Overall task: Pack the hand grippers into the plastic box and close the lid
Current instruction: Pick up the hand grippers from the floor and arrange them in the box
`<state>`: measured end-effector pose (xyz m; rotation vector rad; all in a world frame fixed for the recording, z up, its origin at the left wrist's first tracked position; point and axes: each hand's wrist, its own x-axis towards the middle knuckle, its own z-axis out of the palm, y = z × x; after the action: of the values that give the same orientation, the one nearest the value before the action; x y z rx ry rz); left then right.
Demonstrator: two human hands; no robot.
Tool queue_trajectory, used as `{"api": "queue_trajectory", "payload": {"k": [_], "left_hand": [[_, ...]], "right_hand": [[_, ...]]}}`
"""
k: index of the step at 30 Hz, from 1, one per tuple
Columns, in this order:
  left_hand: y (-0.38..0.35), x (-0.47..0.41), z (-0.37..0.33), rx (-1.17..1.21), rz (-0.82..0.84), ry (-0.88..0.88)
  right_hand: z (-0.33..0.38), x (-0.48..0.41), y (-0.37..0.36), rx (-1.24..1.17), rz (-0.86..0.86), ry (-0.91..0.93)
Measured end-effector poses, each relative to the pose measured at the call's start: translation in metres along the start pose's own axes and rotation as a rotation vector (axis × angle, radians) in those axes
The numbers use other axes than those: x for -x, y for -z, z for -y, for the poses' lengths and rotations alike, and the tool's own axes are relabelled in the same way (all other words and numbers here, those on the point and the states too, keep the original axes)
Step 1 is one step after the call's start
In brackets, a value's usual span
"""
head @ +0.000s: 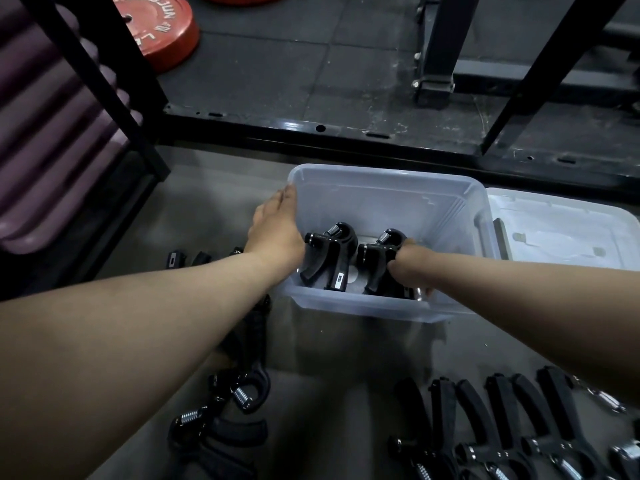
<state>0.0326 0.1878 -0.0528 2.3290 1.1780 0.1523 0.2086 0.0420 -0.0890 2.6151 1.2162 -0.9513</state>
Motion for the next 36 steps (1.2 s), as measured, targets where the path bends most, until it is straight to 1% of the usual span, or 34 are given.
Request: {"api": "queue_trajectory", "payload": {"k": [2,3,6,8,10,12,14,19,21,27,31,33,36], "left_hand": [[0.0,-0.001,0.002,0.005,0.001,-0.012],[0.0,-0.002,0.003,0.004,0.002,-0.017],[0.0,-0.002,0.005,0.005,0.008,-0.012],[0.0,-0.003,0.007,0.002,0.009,-0.011],[0.0,-0.004,0.009,0.0,0.014,-0.007],[-0.001,-0.006,0.012,-0.003,0.019,-0.003],[-0.002,-0.005,0.012,-0.021,0.01,-0.007],[-0.003,0.0,0.01,-0.12,-0.013,0.011],[-0.002,0.001,0.01,-0.129,-0.002,0.004],[0.006,0.015,0.033,-0.135,0.028,-0.06],[0.024,0.025,0.05,-0.028,0.019,-0.071],[0.038,0.028,0.063,-0.004,0.025,-0.04],[0.062,0.023,0.087,-0.164,0.106,0.116]], "right_hand": [[-0.003,0.002,0.004,0.003,-0.113,-0.017],[-0.006,0.005,0.006,0.029,-0.194,0.003],[-0.02,0.017,0.014,0.184,-0.386,0.158],[-0.03,0.025,0.021,0.252,-0.504,0.226],[-0.043,0.031,0.027,0.29,-0.589,0.247],[-0.058,0.036,0.028,0.297,-0.652,0.217],[-0.07,0.041,0.027,0.177,-0.665,0.148],[-0.068,0.057,0.027,-0.364,-0.517,0.028],[-0.067,0.057,0.03,-0.471,-0.505,-0.01],[-0.065,0.048,0.028,-0.438,-0.495,0.006],[-0.054,0.04,0.023,-0.378,-0.524,0.021],[-0.05,0.036,0.022,-0.366,-0.543,0.01],[-0.049,0.032,0.02,-0.384,-0.538,0.002]]}}
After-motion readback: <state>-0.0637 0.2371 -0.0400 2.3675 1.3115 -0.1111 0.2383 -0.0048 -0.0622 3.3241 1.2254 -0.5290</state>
